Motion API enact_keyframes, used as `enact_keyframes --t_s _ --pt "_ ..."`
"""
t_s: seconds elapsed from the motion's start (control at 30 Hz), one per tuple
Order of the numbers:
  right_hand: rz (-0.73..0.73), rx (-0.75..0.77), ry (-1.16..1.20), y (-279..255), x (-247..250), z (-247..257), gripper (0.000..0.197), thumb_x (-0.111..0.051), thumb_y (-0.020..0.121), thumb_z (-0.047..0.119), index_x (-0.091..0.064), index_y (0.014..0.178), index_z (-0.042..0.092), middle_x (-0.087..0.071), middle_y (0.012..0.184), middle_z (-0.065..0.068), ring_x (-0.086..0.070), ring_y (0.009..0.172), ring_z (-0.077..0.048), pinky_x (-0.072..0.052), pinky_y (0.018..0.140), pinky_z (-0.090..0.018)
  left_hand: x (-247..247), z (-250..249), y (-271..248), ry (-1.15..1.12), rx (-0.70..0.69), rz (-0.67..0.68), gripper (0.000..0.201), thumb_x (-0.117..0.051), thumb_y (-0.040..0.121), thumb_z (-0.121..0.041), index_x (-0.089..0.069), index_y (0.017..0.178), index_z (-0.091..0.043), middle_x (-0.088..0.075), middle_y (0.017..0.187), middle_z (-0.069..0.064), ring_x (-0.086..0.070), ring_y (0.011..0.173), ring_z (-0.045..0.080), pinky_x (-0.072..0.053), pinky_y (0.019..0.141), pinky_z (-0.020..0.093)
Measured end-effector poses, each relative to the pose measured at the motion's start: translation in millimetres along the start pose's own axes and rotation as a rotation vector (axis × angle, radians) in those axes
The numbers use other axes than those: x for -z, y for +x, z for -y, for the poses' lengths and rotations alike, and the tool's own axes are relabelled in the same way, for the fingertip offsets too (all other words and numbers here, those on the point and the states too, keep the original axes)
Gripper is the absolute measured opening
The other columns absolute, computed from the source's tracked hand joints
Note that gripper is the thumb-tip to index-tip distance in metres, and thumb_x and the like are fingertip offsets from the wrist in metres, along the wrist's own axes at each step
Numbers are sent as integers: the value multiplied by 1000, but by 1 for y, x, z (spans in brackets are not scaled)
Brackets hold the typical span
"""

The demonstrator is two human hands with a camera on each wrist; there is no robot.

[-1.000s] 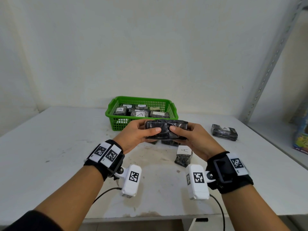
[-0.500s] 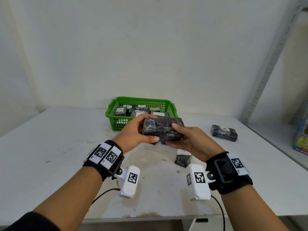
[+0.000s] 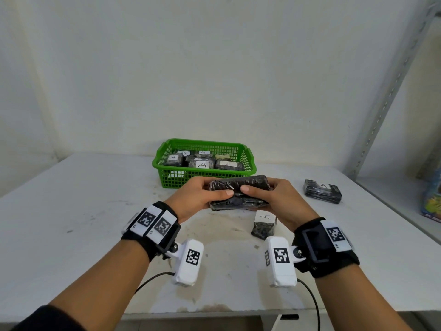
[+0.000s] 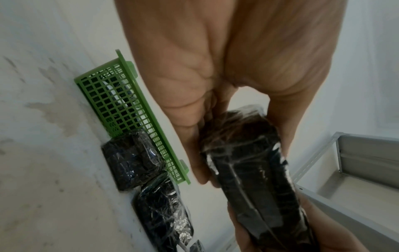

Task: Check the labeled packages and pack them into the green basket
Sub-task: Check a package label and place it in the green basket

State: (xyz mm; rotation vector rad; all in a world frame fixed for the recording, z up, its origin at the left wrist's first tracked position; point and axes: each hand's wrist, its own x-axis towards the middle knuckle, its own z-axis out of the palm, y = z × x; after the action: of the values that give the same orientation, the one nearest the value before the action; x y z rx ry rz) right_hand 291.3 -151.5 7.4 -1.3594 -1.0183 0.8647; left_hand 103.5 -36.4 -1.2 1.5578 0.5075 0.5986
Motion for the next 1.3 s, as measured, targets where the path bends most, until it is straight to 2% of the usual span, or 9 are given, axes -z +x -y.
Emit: enact_keyframes --t_s 0.17,0.37,0.47,0.7,0.87,0.97,1.07,1.2,1.3 --pt "14 -17 21 0 1 -1 42 -86 80 16 -74 119 4 -79 110 -14 -76 106 -29 -59 95 -42 5 -2 2 101 -22 -35 29 -77 82 -13 -73 111 -8 -74 106 14 -70 104 30 -50 101 47" --pt "14 -39 59 2 5 3 36 -81 84 5 -73 118 0 -77 114 -19 -75 102 -29 -61 87 -37 2 -1 2 -31 0 -24 51 -79 71 -18 -67 117 0 -71 114 19 -67 109 33 -50 101 47" --pt "4 -29 60 3 5 3 39 -82 81 3 -72 118 -2 -77 112 -19 -75 106 -33 -60 95 -44 3 -1 2 -42 2 -23 52 -79 70 -17 -66 117 0 -70 115 19 -67 110 34 -52 99 44" --pt "65 -57 65 0 9 7 30 -75 91 9 -70 118 -3 -77 111 -19 -77 96 -25 -61 80 -27 9 -1 2 -5 -17 -36 41 -76 81 -7 -65 120 -3 -67 119 22 -66 111 36 -51 99 47" --pt "-3 24 -57 0 10 10 43 -82 83 4 -67 123 -2 -78 109 -17 -77 100 -28 -62 81 -30 8 -4 0 147 -53 -47 41 -78 80 -10 -66 119 -14 -71 112 7 -69 103 22 -56 88 30" --pt "-11 112 -96 -4 8 21 47 -88 77 7 -71 120 6 -79 107 -13 -77 101 -28 -61 88 -32 9 -7 2 367 -112 -86 49 -84 74 -11 -65 119 -20 -72 110 -1 -68 103 12 -51 85 19" --pt "59 146 -73 -8 4 33 59 -89 69 28 -70 124 14 -78 114 -8 -75 108 -22 -57 96 -32 11 -4 5 494 -152 -117 58 -87 68 -13 -63 119 -27 -70 108 -7 -65 101 7 -47 83 17" --pt "45 122 51 -11 -4 35 51 -73 83 40 -72 122 7 -76 121 -13 -71 112 -22 -51 110 -43 4 1 5 483 -201 -181 58 -90 65 -17 -62 113 -33 -69 106 -15 -65 96 0 -46 79 16" --pt "76 16 100 -13 -9 30 39 -64 95 41 -76 118 12 -75 122 -14 -70 116 -32 -46 114 -50 0 6 7 425 -216 -201 62 -93 59 -24 -63 113 -31 -71 107 -13 -67 97 3 -51 87 25"
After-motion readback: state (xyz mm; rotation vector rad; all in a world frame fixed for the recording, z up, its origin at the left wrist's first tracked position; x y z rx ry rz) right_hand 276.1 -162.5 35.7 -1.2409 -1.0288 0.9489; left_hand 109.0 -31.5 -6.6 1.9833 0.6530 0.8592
